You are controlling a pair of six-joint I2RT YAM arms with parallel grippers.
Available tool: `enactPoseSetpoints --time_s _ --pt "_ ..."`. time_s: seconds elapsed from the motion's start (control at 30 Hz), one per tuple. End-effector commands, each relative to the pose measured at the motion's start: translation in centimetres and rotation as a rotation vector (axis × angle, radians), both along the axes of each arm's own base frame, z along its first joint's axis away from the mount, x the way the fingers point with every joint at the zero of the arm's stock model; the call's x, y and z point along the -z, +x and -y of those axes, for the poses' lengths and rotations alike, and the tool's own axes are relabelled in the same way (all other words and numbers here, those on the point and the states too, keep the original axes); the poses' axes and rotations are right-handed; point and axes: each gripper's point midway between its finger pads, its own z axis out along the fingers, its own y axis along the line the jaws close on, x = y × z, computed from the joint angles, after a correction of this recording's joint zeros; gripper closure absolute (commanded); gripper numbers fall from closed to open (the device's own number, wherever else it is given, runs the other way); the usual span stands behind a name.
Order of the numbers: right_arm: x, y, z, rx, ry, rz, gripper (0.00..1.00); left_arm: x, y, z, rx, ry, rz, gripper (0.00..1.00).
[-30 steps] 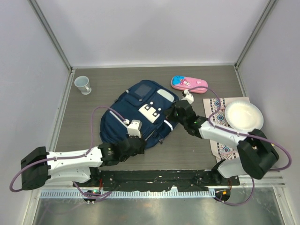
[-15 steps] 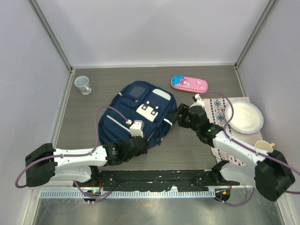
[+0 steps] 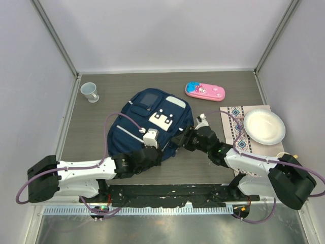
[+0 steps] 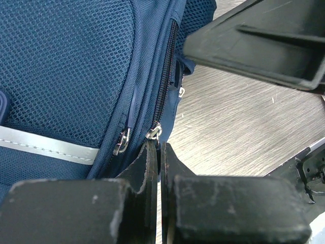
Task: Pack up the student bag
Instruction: Unzip the student bag at the center of the board.
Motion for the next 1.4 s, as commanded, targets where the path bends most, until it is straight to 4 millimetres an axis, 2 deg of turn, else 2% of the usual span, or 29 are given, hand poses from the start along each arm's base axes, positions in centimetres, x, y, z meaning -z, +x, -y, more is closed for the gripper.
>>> enactPoseSetpoints --time_s 0.0,0.1,0.23,0.37,0.47,0.5,0.53,0.7,0.73,0.8,0.87,0.9,0.93,1.0,1.07,1.13,1.17,1.2,1.23,1.27,1.3,1.33,1.37 --pt "-3.4 0.8 -2.6 -0.020 0.127 0.081 0.40 -4.3 0.1 3.0 0.065 -0.140 0.050 1.00" --pt "-3.5 0.8 -3.2 -0.025 0.127 0.086 0.40 -4.5 -0.1 3.2 0.082 -0.146 0.054 1.00" --pt "-2.8 1.3 -3.2 -0.010 0.104 0.085 0.45 -5.0 -0.4 3.8 0.124 -0.150 0.068 1.00" --pt "-2.7 1.6 -3.4 -0.014 0.090 0.089 0.54 -5.5 -1.0 4.5 0.188 -0.158 0.075 1.00" --pt "-2.7 2.8 -3.2 0.022 0.052 0.108 0.81 -5.8 -1.3 4.8 0.214 -0.166 0.083 1.00" --pt "-3.0 3.2 -3.1 0.031 0.041 0.116 0.96 -5.7 -1.3 4.7 0.214 -0.164 0.081 1.00" --pt "-3.2 3.7 -2.9 0.040 0.022 0.131 0.99 -5.4 -1.4 4.5 0.212 -0.149 0.074 1.00" --pt "-4.4 6.5 -1.9 0.084 -0.033 0.159 0.99 -3.5 -1.7 2.7 0.156 -0.098 0.006 1.00" --pt "-4.8 7.4 -1.3 0.102 -0.038 0.166 0.99 -2.0 -1.8 1.4 0.127 -0.036 -0.026 1.00" --pt "-5.7 8.5 -1.0 0.111 -0.057 0.184 0.99 -0.8 -2.1 0.1 0.078 -0.021 -0.072 1.00" --pt "-5.4 9.7 -0.6 0.122 -0.076 0.182 0.99 1.1 -2.6 -1.7 0.047 0.024 -0.108 1.00" --pt "-6.0 10.1 -0.9 0.116 -0.066 0.188 0.99 1.1 -2.8 -2.2 0.032 0.014 -0.118 1.00" --pt "-5.7 10.5 -0.8 0.119 -0.072 0.184 0.99 1.7 -3.1 -2.9 0.004 0.025 -0.145 1.00" --pt "-6.3 11.1 -0.9 0.121 -0.060 0.200 0.99 2.9 -3.3 -4.8 -0.043 0.066 -0.166 1.00" --pt "-6.2 11.9 -1.1 0.115 -0.066 0.201 0.99 2.7 -3.1 -5.9 -0.109 0.052 -0.171 1.00" --pt "-7.1 12.6 -1.7 0.082 -0.069 0.212 0.99 2.8 -3.1 -7.4 -0.151 0.084 -0.178 1.00" --pt "-6.5 13.0 -1.9 0.069 -0.081 0.198 0.99 2.4 -2.9 -7.7 -0.171 0.081 -0.167 1.00" --pt "-7.4 13.5 -2.3 0.061 -0.072 0.217 0.99 2.3 -2.9 -8.1 -0.176 0.092 -0.163 1.00" --pt "-7.6 13.6 -2.5 0.052 -0.074 0.223 0.99 2.0 -2.8 -7.9 -0.172 0.083 -0.157 1.00" --pt "-6.8 14.0 -2.6 0.044 -0.090 0.211 0.99 1.6 -2.7 -7.7 -0.154 0.076 -0.139 1.00" --pt "-7.4 14.5 -2.9 0.036 -0.091 0.220 0.99 1.0 -2.7 -6.9 -0.129 0.039 -0.129 1.00" --pt "-7.1 14.7 -3.0 0.022 -0.092 0.206 0.99 0.6 -2.6 -6.3 -0.107 0.024 -0.118 1.00" --pt "-7.1 14.8 -3.1 0.009 -0.085 0.207 0.95 0.4 -2.5 -5.9 -0.081 0.024 -0.102 1.00"
